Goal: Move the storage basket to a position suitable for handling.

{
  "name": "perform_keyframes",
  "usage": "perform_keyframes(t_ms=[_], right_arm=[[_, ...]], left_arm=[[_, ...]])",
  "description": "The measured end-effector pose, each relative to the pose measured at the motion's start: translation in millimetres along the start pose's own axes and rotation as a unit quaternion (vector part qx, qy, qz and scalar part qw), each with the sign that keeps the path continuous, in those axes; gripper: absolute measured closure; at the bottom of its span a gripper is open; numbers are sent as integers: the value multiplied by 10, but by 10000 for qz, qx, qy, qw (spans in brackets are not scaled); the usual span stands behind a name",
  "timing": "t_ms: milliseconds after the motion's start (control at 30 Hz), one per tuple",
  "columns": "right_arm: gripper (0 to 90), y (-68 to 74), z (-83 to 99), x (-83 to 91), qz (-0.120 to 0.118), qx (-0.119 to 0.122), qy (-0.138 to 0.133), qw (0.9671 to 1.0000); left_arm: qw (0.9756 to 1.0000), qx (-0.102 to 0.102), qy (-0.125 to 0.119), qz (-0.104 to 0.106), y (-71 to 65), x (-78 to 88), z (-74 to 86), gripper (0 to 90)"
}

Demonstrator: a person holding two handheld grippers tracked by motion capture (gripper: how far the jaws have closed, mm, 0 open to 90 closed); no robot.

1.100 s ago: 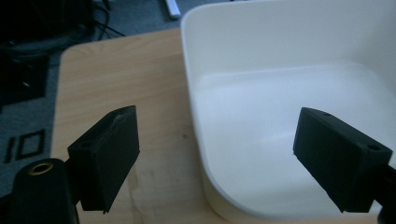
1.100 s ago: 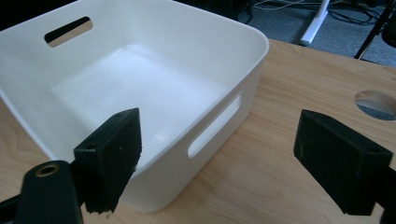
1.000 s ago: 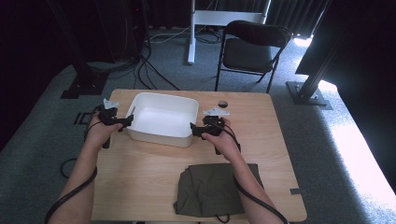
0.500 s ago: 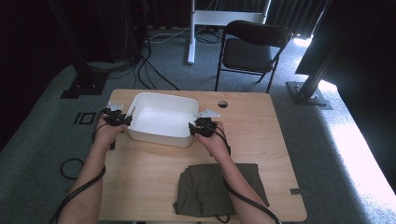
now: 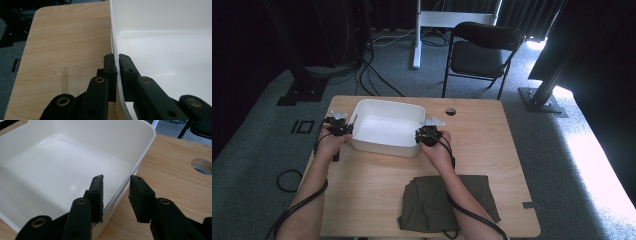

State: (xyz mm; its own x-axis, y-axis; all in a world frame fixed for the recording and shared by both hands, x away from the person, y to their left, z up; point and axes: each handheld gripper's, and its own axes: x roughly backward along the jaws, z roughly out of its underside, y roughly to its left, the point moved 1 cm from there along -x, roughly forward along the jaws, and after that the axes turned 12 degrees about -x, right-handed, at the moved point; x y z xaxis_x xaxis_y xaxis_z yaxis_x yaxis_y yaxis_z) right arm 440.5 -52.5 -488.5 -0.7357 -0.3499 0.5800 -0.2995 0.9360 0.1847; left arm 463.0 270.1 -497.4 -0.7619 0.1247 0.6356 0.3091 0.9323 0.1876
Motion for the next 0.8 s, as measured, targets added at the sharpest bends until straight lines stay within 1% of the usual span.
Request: perform_keyframes(t_ms=[167,333,433,567,667,700,767,800], right_arm=[[685,-47,-5,32,33,-49,-3,10000],[700,-109,-4,69,77,-38,18,10000],[704,-146,1,88,118,9,3,9999],[706,-220,10,125,111,66,9,9999],[707,-291,18,160,115,114,9,9999],[708,-317,24,171,114,122,-1,9999],[709,-369,28,197,122,106,10,9999],[709,-392,33,208,123,108,8,9999]], left_arm=[[10000,15,-57,-1,-70,23,19,863],[10000,80,-47,0,-155,46,17,861],[9999,107,-41,30,-206,58,13,859],[9999,127,-51,92,-282,67,4,853],[9999,95,-55,132,-361,73,-8,847],[9999,74,-49,148,-385,75,-15,846],[9998,118,-54,174,-431,71,-30,843],[9998,96,-52,182,-455,69,-38,843]])
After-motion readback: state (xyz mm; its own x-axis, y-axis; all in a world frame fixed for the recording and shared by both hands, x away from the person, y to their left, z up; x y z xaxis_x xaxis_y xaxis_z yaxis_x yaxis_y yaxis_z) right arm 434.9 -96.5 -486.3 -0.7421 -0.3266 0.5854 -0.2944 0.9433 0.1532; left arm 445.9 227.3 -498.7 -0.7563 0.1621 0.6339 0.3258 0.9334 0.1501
